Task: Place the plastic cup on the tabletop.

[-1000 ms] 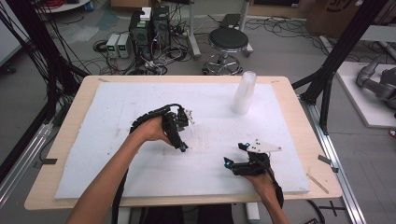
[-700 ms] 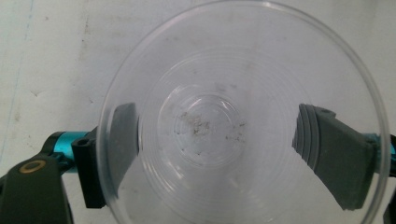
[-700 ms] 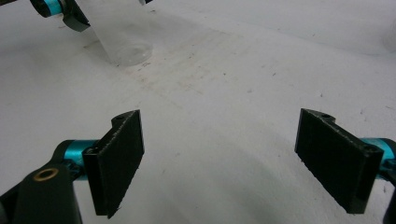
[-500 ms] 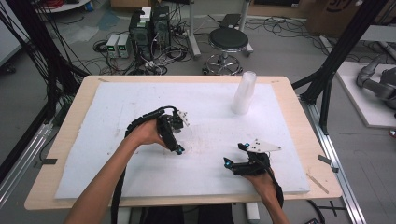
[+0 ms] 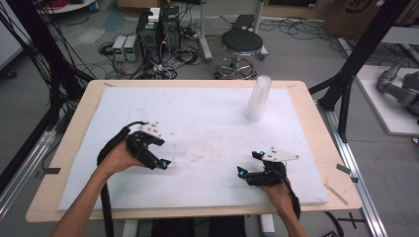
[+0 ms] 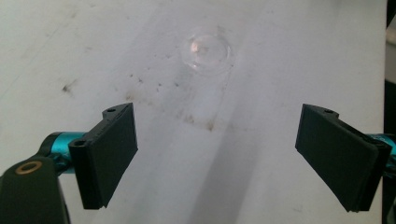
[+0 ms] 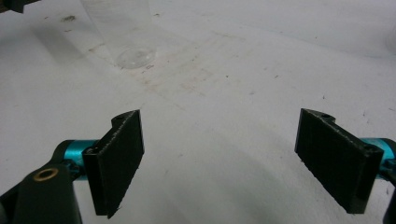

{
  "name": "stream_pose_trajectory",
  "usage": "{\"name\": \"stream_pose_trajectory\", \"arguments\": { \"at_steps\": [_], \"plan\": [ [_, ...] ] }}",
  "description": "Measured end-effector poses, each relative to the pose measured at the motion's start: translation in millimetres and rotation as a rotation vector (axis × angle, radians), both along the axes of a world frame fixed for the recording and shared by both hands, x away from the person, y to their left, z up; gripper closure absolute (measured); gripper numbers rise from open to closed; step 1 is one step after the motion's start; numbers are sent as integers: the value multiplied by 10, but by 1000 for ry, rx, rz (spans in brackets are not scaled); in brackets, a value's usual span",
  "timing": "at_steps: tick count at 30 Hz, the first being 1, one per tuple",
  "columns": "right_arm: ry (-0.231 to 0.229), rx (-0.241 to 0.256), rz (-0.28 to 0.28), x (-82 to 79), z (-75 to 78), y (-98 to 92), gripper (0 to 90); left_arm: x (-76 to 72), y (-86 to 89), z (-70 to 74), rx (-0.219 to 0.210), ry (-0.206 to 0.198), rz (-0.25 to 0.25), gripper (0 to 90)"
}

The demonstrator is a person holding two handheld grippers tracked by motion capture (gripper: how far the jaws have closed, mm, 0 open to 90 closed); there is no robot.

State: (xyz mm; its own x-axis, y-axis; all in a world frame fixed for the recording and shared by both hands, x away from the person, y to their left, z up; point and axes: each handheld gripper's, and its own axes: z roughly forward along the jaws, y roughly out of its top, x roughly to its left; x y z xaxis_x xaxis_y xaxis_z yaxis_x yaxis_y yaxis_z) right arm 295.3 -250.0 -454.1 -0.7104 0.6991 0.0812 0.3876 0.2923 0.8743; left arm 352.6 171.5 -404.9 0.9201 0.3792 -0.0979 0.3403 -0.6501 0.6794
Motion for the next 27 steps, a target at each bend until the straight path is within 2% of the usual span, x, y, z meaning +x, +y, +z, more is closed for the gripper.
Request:
{"name": "stream_pose_trajectory", "arguments": {
  "at_steps": [2, 4, 7, 12, 15, 19, 22, 27],
  "plan": [
    [-2, 3, -2, -2, 0, -3, 153, -105, 122, -35, -61, -9, 52, 128],
    [0, 5, -2, -3, 0, -2, 152, -244, 273, -85, -102, -51, 108, 128],
    [-12, 0, -2, -7, 1, -1, 153, -375, 418, -133, -111, -52, 159, 128],
    [-24, -1, -1, -27, 4, 2, 153, -554, 624, -188, -189, -107, 280, 128],
    [-29, 4, -2, -34, 5, -1, 153, -614, 673, -208, -233, -135, 332, 128],
    [-28, 7, -6, -37, 5, -6, 153, -665, 669, -248, -255, -180, 381, 128],
    [-28, 6, -7, -36, 5, -7, 153, -675, 646, -296, -293, -212, 419, 129],
    [-32, 14, -6, -39, 5, -11, 153, -673, 616, -404, -299, -257, 448, 128]
  ]
}}
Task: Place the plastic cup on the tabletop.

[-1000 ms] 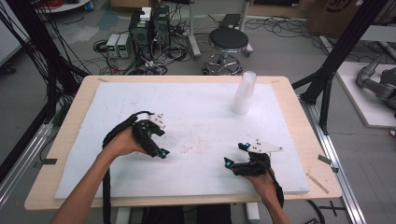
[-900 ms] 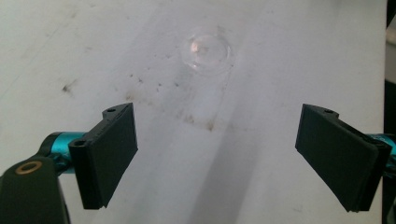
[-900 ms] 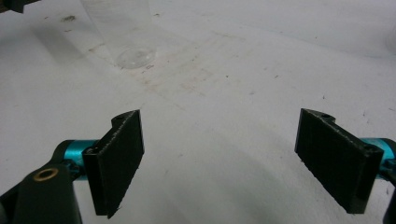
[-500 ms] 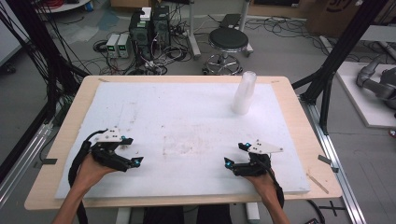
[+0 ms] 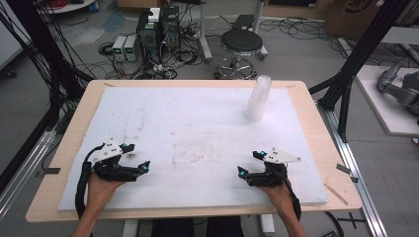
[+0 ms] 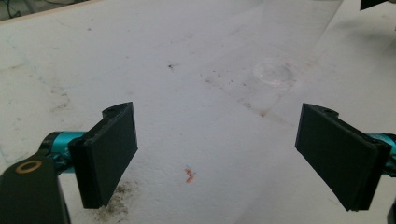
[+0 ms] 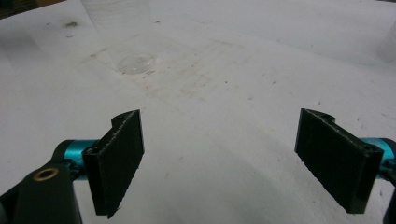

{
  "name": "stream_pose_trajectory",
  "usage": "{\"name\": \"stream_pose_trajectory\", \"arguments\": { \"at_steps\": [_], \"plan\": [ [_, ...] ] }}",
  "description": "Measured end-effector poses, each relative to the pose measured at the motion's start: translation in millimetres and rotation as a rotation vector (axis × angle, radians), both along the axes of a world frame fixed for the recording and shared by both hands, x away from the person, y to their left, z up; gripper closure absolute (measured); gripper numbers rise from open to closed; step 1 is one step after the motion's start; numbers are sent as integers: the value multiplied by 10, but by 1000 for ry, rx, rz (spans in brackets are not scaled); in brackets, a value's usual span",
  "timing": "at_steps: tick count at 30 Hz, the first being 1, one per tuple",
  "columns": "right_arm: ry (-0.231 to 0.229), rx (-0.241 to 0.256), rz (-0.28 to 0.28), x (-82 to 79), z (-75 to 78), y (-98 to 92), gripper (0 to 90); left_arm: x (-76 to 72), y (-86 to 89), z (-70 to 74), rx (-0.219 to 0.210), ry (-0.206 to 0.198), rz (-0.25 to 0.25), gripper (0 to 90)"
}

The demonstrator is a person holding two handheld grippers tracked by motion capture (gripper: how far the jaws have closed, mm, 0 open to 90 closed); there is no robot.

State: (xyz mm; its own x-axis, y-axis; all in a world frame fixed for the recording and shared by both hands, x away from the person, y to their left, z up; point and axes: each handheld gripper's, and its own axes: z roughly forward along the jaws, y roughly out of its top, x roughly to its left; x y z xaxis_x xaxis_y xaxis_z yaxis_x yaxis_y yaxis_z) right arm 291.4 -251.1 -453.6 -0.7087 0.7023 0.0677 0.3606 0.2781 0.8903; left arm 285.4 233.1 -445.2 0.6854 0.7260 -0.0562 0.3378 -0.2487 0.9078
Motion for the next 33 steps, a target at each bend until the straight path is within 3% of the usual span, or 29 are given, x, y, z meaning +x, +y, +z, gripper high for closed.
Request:
{"name": "stream_pose_trajectory", "arguments": {
  "at_steps": [3, 14, 33],
  "plan": [
    [-3, -2, 2, -3, 0, -1, 153, 15, -3, -92, -13, 9, 15, 128],
    [-1, 0, -1, -6, 0, -1, 153, -2, 9, -137, -5, -15, 29, 133],
    [-14, 10, -5, -17, 1, -14, 153, -25, 24, -198, -18, -17, 41, 134]
  ]
}}
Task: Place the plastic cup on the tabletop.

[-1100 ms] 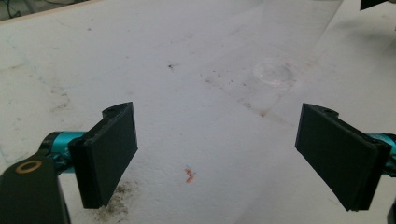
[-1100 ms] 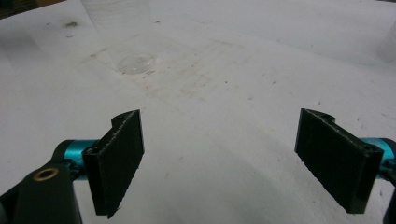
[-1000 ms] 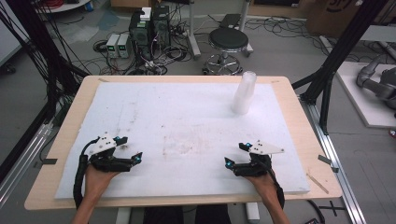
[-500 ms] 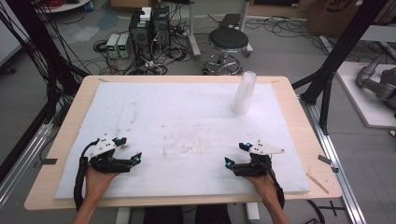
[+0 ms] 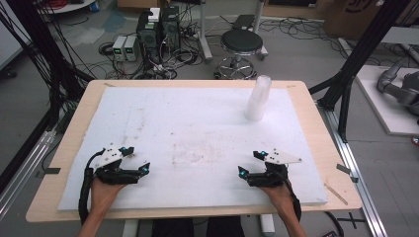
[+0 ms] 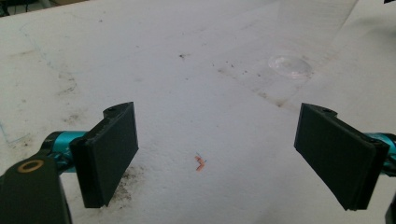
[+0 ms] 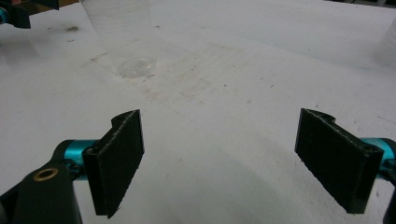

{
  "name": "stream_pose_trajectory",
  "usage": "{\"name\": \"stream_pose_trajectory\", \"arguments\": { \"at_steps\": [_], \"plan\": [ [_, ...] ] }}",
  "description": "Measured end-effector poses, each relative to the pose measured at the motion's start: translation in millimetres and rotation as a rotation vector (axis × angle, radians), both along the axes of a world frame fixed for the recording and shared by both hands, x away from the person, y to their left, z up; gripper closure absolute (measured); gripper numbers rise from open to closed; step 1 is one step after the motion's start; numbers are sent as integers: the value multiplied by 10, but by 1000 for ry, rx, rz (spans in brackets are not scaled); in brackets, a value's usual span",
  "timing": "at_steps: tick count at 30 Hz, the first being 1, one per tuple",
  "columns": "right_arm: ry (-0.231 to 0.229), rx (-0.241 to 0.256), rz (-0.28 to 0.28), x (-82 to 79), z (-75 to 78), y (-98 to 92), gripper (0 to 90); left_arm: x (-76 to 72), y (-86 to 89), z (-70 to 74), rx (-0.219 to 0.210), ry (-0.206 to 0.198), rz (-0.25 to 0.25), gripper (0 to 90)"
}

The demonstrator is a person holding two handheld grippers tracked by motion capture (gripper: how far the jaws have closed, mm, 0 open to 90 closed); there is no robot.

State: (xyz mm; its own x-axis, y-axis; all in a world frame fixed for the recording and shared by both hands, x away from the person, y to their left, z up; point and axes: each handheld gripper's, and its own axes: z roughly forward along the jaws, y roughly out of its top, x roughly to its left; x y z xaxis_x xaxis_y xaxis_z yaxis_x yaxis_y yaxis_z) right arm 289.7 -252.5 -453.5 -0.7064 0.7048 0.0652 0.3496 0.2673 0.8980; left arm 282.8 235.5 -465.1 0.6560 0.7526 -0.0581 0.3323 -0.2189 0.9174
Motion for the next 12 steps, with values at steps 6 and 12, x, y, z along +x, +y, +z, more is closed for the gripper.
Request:
{"name": "stream_pose_trajectory", "arguments": {
  "at_steps": [6, 12],
  "plan": [
    [-4, 0, 5, -1, 0, -1, 152, -6, 2, -2, 0, -9, 3, 134],
    [2, -2, -4, 0, -2, 3, 153, -7, 20, -5, -14, -9, 13, 134]
  ]
}}
